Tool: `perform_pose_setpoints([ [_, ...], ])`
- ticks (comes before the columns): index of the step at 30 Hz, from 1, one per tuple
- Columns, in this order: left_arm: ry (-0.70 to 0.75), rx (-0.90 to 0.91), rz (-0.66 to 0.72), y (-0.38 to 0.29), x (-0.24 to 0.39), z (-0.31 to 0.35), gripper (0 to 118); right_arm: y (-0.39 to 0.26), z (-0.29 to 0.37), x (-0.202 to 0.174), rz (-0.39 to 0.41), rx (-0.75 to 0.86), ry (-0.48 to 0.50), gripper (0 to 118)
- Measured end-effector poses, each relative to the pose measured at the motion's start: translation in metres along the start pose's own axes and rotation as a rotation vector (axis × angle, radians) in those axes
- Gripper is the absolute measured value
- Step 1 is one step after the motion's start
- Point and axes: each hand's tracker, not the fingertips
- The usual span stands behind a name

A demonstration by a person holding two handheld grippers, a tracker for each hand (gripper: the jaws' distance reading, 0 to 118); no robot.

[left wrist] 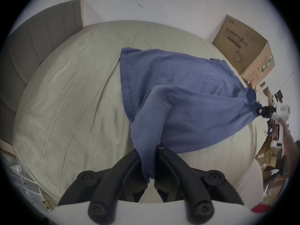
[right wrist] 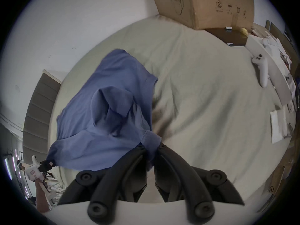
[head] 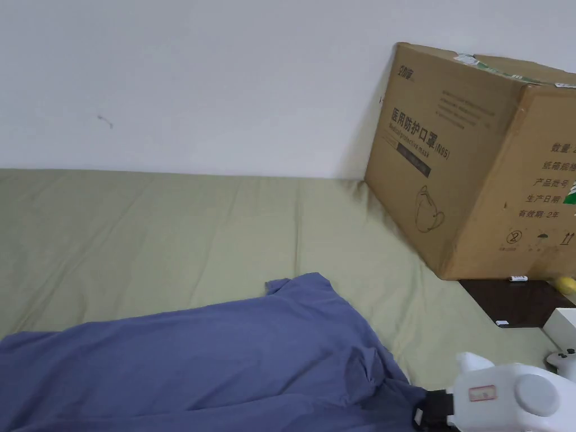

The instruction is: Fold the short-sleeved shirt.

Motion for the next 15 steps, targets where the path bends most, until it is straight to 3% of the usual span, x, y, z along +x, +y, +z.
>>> perform_pose_setpoints([
  [3, -0.008, -0.014, -0.024, 0.002, -0.005, 0.014, 4, -0.027, 0.041, 0.005, -0.024, 0.021, 0.055, 6],
  [7, -0.023, -0.096, -0.091, -0.014, -0.011, 0.031, 4, -0.078, 0.081, 0.016, -0.172, -0.022, 0.083, 6],
  [9, -0.030, -0.127, -0.106, -0.026, -0.017, 0.032, 4, -0.102, 0.085, 0.023, -0.209, -0.032, 0.094, 6],
  [13, -0.053, -0.156, -0.086, -0.047, -0.028, 0.021, 5, -0.126, 0.058, 0.030, -0.157, -0.061, 0.021, 6],
  [14, -0.062, -0.143, -0.073, -0.050, -0.030, 0.019, 18, -0.128, 0.051, 0.032, -0.151, -0.047, 0.001, 8],
  [15, -0.041, -0.124, -0.062, -0.053, -0.029, 0.019, 43, -0.128, 0.045, 0.031, -0.138, -0.027, -0.022, 15],
])
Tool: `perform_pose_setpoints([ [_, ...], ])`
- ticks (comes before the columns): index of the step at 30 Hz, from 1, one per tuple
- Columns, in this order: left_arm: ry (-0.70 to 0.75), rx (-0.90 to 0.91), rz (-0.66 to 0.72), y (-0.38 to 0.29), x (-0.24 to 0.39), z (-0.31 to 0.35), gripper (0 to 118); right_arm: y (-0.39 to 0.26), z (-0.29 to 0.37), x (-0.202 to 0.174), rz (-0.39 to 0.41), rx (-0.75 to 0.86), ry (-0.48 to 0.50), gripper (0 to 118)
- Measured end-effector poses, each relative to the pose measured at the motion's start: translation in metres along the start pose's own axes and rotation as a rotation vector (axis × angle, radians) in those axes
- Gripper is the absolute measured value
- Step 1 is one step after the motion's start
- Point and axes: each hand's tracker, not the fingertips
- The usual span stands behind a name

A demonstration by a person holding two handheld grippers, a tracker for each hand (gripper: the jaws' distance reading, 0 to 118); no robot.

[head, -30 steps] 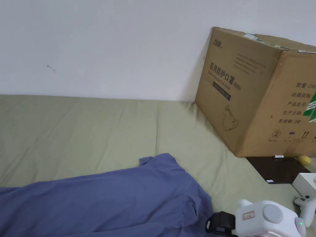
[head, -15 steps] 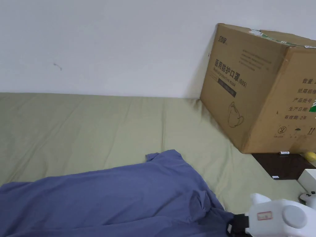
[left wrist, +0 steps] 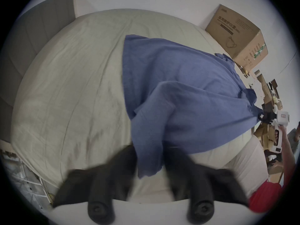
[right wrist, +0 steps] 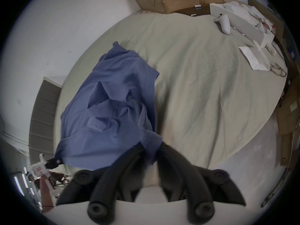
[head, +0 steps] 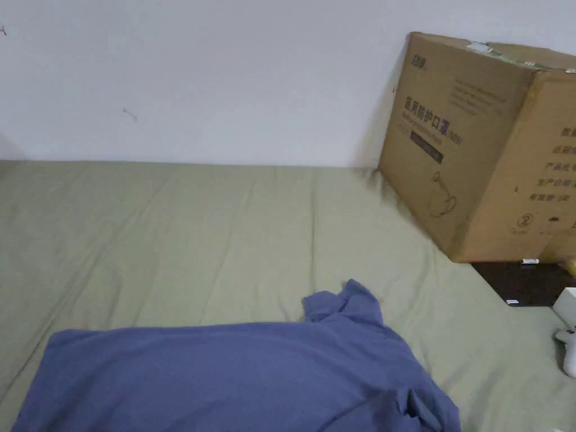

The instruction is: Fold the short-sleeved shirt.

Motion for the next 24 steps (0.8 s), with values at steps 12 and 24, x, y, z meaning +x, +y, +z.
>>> perform_pose_setpoints([
  [12, 0.012, 0.380, 0.087, -0.006, 0.026, 0.079, 112, -0.018, 0.079, -0.113, 0.350, 0.387, 0.111, 118],
  [24, -0.026, 0.508, -0.032, 0.101, 0.027, 0.086, 0, 0.010, 0.081, -0.199, 0.463, 0.588, 0.242, 2],
])
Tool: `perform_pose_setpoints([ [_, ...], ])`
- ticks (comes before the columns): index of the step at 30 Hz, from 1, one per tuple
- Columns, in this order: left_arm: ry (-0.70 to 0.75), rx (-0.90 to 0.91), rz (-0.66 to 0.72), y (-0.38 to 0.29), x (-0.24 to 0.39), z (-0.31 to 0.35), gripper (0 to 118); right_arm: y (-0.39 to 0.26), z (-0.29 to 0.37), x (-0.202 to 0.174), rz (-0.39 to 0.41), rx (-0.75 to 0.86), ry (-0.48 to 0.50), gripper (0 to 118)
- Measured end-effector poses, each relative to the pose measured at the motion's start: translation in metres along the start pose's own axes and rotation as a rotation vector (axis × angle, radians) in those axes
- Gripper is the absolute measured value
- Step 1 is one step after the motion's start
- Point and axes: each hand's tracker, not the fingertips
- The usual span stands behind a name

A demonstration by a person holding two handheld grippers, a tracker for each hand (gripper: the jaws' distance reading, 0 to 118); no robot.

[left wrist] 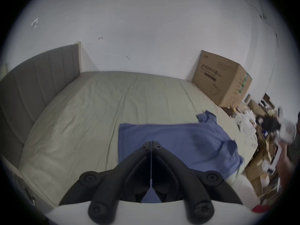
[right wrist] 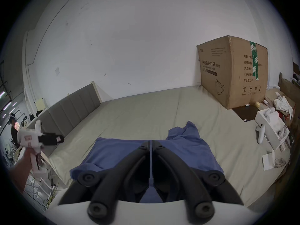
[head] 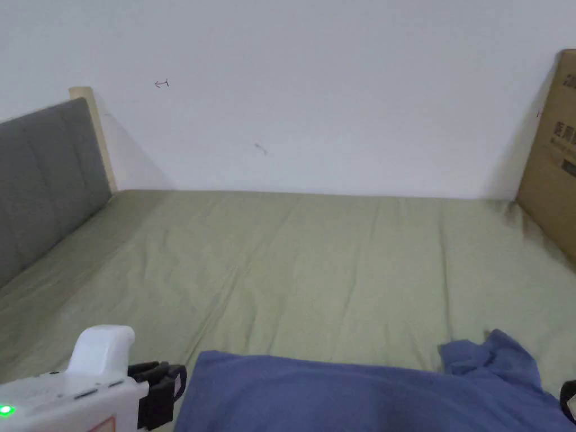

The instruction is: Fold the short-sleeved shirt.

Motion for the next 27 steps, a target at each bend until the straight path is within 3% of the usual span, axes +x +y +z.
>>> perform_pose_setpoints([
  [4, 0.054, -0.134, -0.012, 0.046, -0.043, -0.093, 1, 0.006, -0.021, 0.009, -0.009, -0.024, -0.030, 2],
  [5, 0.060, -0.180, -0.016, 0.051, -0.054, -0.118, 6, 0.006, -0.025, 0.011, -0.013, -0.035, -0.027, 2],
  [6, 0.054, -0.241, -0.033, 0.055, -0.063, -0.143, 19, 0.005, -0.029, 0.014, -0.012, -0.051, -0.028, 2],
  [7, 0.047, -0.291, -0.044, 0.053, -0.067, -0.165, 45, 0.004, -0.033, 0.016, -0.006, -0.065, -0.033, 2],
  [8, 0.047, -0.329, -0.052, 0.052, -0.072, -0.184, 92, 0.003, -0.036, 0.018, 0.001, -0.076, -0.041, 2],
  [9, 0.054, -0.370, -0.042, 0.047, -0.077, -0.204, 117, 0.001, -0.039, 0.020, 0.010, -0.087, -0.054, 2],
  [11, 0.062, -0.358, -0.029, 0.033, -0.081, -0.224, 110, -0.002, -0.044, 0.025, 0.012, -0.108, -0.065, 2],
  [15, 0.085, -0.446, -0.025, 0.013, -0.092, -0.268, 110, -0.009, -0.052, 0.035, -0.001, -0.156, -0.084, 2],
  [17, 0.071, -0.490, -0.027, 0.001, -0.095, -0.283, 99, -0.016, -0.056, 0.050, 0.003, -0.176, -0.098, 2],
  [18, 0.052, -0.509, -0.044, -0.007, -0.092, -0.287, 99, -0.018, -0.058, 0.053, 0.002, -0.190, -0.108, 2],
  [19, 0.119, -0.479, -0.145, -0.013, -0.086, -0.284, 96, -0.019, -0.060, 0.056, -0.003, -0.200, -0.117, 2],
  [22, 0.094, -0.382, -0.256, -0.020, -0.065, -0.265, 51, -0.022, -0.066, 0.065, -0.064, -0.226, -0.126, 2],
  [23, 0.084, -0.379, -0.252, -0.020, -0.059, -0.259, 15, -0.023, -0.068, 0.070, -0.091, -0.226, -0.121, 2],
  [24, 0.091, -0.381, -0.252, -0.019, -0.057, -0.255, 5, -0.022, -0.071, 0.074, -0.111, -0.226, -0.119, 2],
  [27, 0.053, -0.359, -0.264, -0.011, -0.053, -0.246, 5, -0.008, -0.086, 0.096, -0.147, -0.198, -0.109, 2],
])
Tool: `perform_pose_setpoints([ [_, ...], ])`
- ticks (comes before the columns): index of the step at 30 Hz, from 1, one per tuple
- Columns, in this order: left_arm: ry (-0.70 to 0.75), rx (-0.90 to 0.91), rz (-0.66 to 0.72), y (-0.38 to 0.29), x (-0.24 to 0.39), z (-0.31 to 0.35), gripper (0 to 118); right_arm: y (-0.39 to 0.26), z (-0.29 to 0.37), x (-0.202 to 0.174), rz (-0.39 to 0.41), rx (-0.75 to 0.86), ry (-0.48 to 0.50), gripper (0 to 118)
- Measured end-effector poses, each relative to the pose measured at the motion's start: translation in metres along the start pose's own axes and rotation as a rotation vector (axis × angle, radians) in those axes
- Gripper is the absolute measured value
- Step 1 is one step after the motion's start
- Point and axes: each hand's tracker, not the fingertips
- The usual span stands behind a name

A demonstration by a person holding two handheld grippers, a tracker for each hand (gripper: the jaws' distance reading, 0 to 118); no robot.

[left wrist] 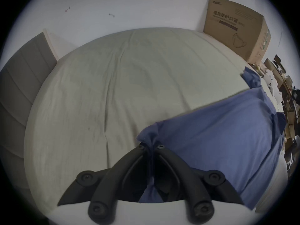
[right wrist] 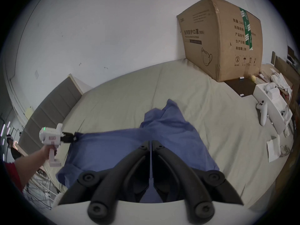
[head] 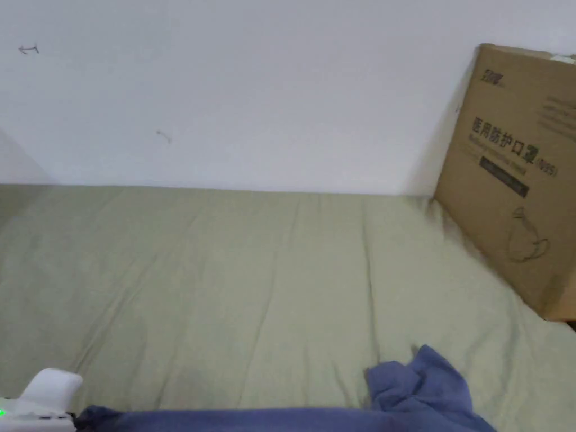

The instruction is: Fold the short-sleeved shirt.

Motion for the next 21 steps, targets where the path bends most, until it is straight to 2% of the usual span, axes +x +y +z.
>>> perform_pose_setpoints([
  [3, 0.007, 0.046, -0.022, 0.009, 0.002, 0.024, 5, 0.037, -0.035, 0.023, -0.022, -0.009, -0.032, 2],
  [4, -0.008, 0.070, -0.019, 0.012, 0.008, 0.040, 5, 0.051, -0.052, 0.032, -0.030, -0.058, -0.050, 2],
  [5, -0.034, 0.095, -0.009, 0.014, 0.009, 0.051, 5, 0.063, -0.070, 0.040, -0.043, -0.106, -0.035, 11],
  [6, -0.042, 0.109, -0.005, 0.015, 0.010, 0.062, 5, 0.073, -0.090, 0.050, -0.046, -0.154, -0.011, 38],
  [7, -0.041, 0.114, -0.009, 0.014, 0.011, 0.071, 5, 0.078, -0.111, 0.057, -0.063, -0.212, -0.029, 84],
  [8, -0.042, 0.115, -0.012, 0.013, 0.019, 0.083, 5, 0.081, -0.129, 0.063, -0.067, -0.277, -0.067, 118],
  [9, -0.042, 0.121, -0.016, 0.011, 0.022, 0.090, 5, 0.091, -0.147, 0.068, -0.071, -0.273, -0.084, 116],
  [12, -0.043, 0.118, -0.013, 0.009, 0.022, 0.100, 5, 0.098, -0.203, 0.078, -0.111, -0.420, -0.153, 116],
  [16, -0.040, 0.088, 0.000, 0.008, 0.019, 0.095, 5, 0.082, -0.232, 0.072, -0.092, -0.493, -0.155, 114],
  [17, -0.039, 0.082, 0.001, 0.008, 0.020, 0.092, 5, 0.085, -0.241, 0.069, -0.090, -0.508, -0.136, 107],
  [18, -0.037, 0.075, -0.001, 0.007, 0.021, 0.090, 5, 0.087, -0.248, 0.067, -0.099, -0.520, -0.128, 94],
  [19, -0.036, 0.067, -0.003, 0.007, 0.022, 0.087, 5, 0.087, -0.253, 0.065, -0.111, -0.529, -0.133, 73],
  [20, -0.035, 0.057, -0.006, 0.006, 0.016, 0.082, 5, 0.087, -0.255, 0.062, -0.118, -0.534, -0.139, 45],
  [21, -0.031, 0.045, -0.010, 0.005, 0.017, 0.079, 5, 0.087, -0.259, 0.061, -0.101, -0.549, -0.187, 36],
])
